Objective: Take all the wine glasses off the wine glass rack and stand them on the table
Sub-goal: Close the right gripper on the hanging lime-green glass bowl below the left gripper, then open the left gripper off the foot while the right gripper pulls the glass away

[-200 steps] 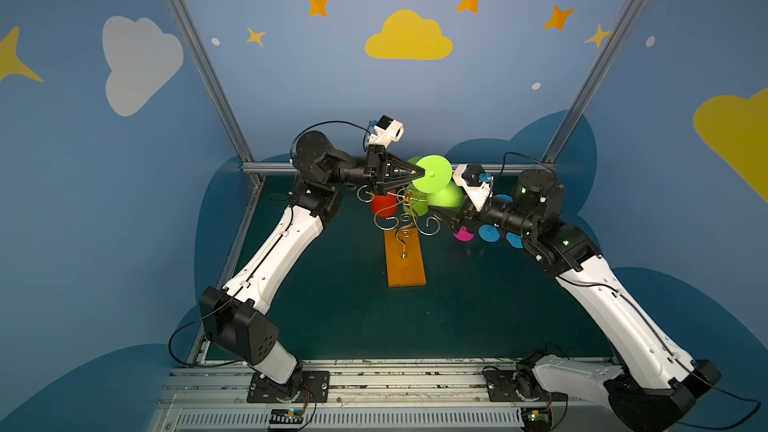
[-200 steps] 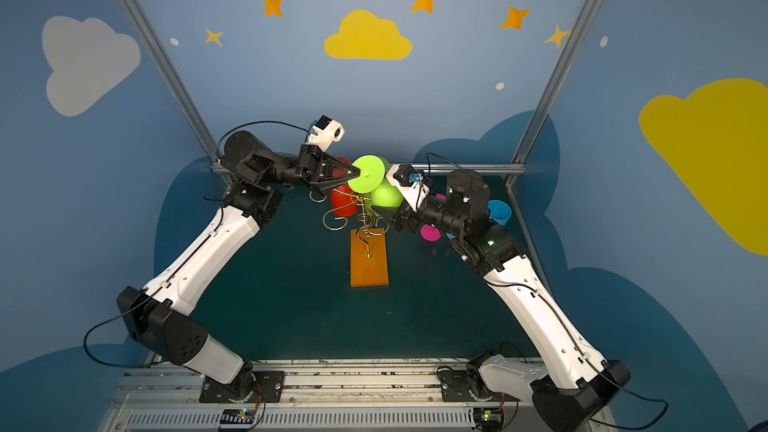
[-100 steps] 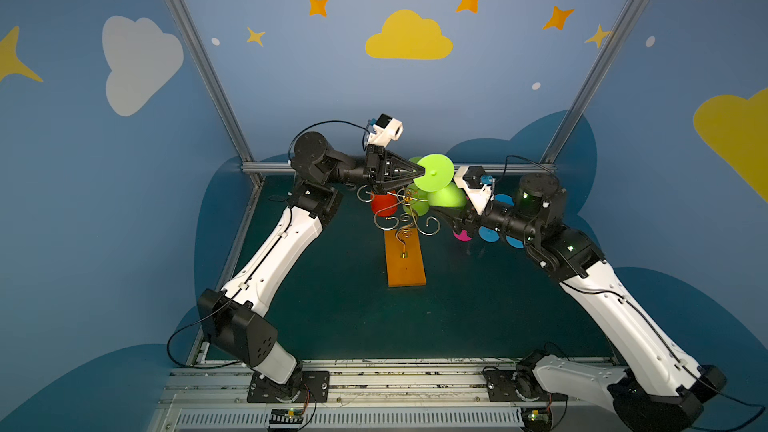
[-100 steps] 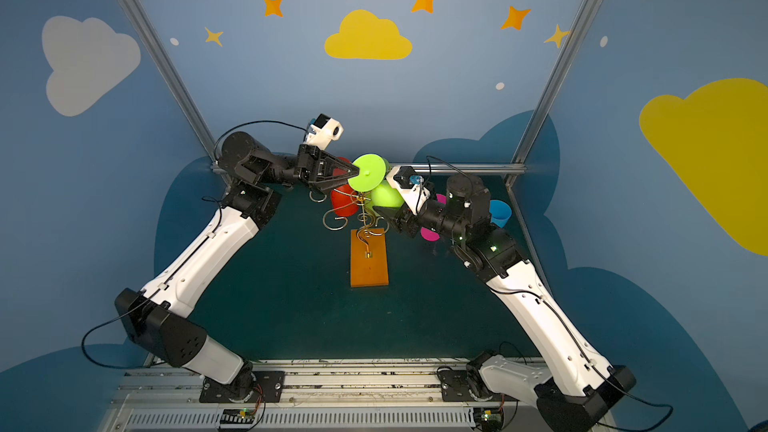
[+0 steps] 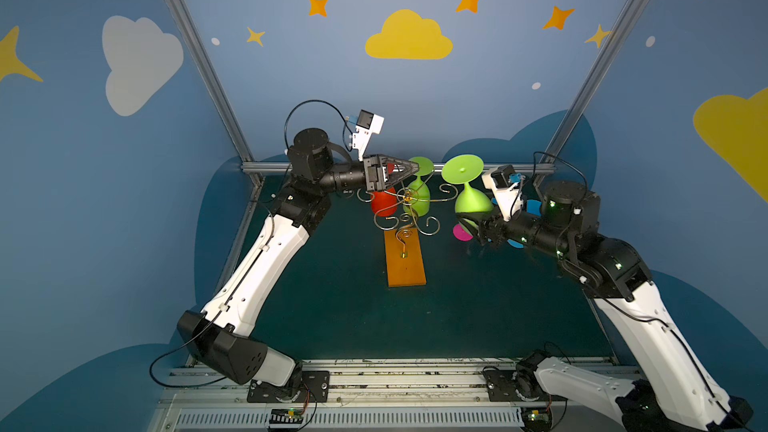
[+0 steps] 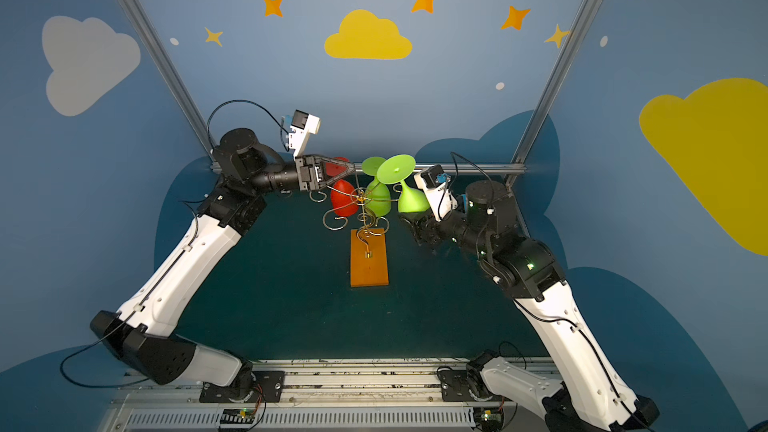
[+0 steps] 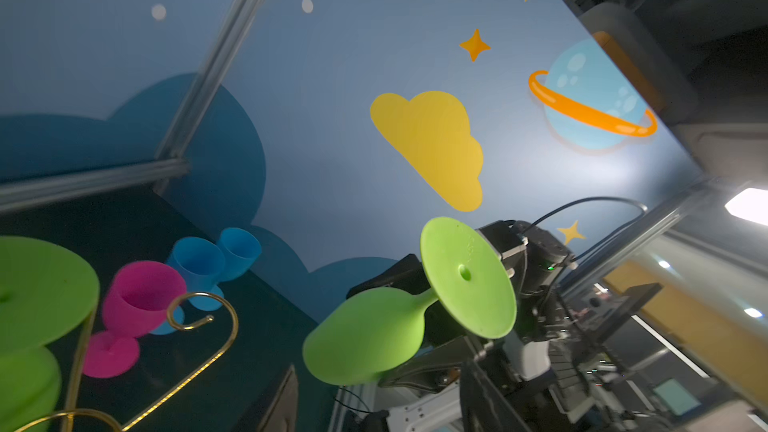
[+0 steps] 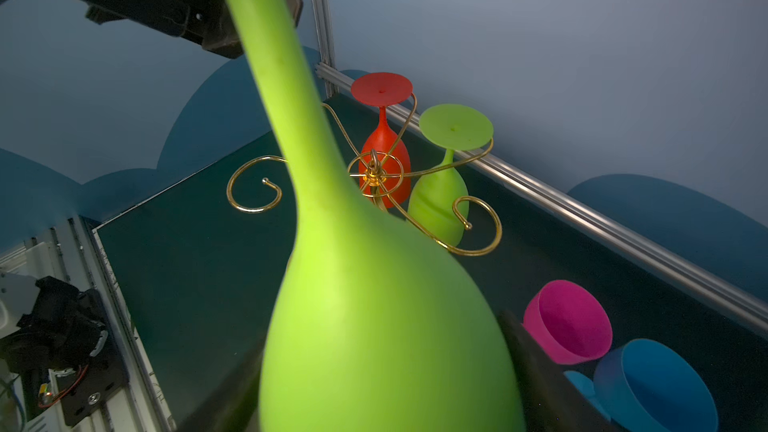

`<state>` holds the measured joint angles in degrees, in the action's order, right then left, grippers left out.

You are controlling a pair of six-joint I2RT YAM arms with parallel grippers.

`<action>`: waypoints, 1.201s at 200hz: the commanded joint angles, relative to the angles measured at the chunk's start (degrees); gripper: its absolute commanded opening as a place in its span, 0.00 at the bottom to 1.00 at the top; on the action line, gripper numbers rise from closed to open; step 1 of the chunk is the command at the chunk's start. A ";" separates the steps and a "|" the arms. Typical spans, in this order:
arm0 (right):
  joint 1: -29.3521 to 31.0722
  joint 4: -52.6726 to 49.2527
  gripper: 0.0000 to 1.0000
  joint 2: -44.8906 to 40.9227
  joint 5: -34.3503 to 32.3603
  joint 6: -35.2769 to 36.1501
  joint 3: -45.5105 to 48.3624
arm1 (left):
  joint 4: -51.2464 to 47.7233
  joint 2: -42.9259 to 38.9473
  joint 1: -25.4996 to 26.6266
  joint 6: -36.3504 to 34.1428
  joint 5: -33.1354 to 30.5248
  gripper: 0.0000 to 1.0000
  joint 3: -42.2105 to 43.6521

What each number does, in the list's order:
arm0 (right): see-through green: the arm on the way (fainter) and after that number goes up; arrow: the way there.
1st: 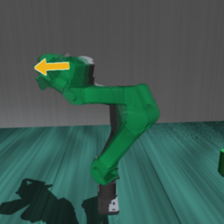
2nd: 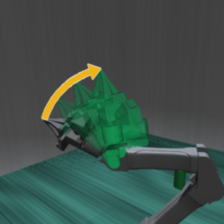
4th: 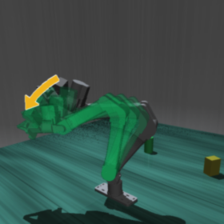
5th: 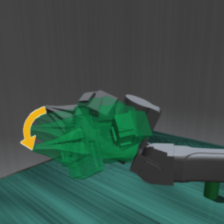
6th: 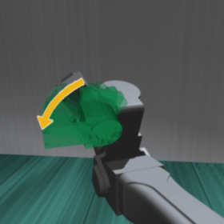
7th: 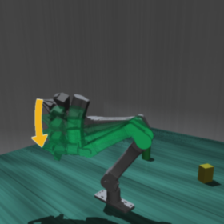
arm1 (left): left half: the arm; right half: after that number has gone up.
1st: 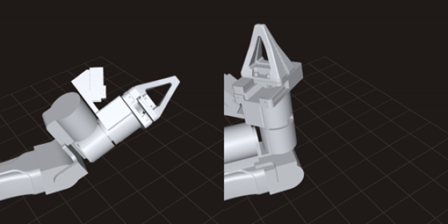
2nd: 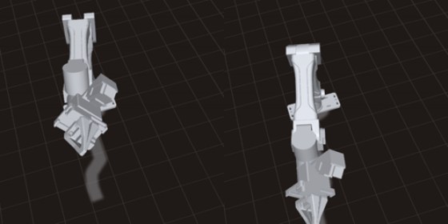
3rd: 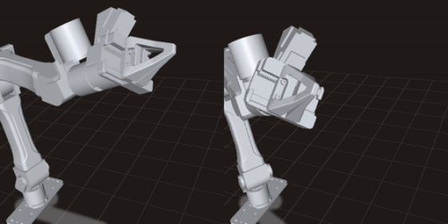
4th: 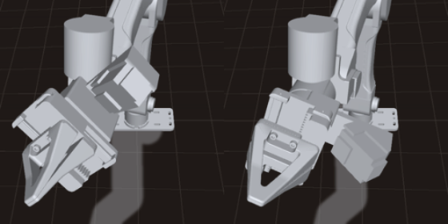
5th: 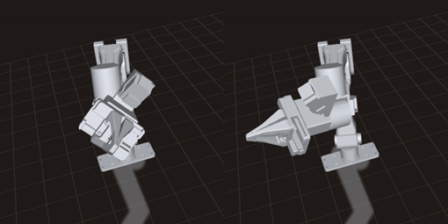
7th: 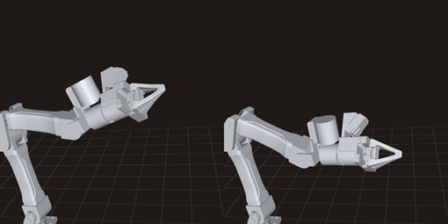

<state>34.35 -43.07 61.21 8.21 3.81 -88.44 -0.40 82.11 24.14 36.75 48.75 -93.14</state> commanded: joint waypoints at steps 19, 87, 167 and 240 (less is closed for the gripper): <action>0.27 -12.43 0.33 1.38 -1.44 -4.07 -6.44 | 10.87 -6.84 2.67 -35.25 -14.82 0.58 11.36; 0.87 -16.21 0.30 5.99 1.88 -5.26 -11.74 | 20.92 -6.24 7.13 -56.43 -13.11 0.51 16.37; 4.96 -16.19 0.27 10.22 3.22 -6.05 -13.77 | 21.65 -4.76 9.51 -63.26 -13.90 0.44 15.99; 8.23 -16.52 0.28 11.14 2.77 -7.08 -13.77 | 22.46 -4.32 9.69 -64.77 -15.41 0.21 16.15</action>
<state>41.54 -59.02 72.62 10.31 -2.85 -100.71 20.47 77.69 33.67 -27.31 34.46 -76.27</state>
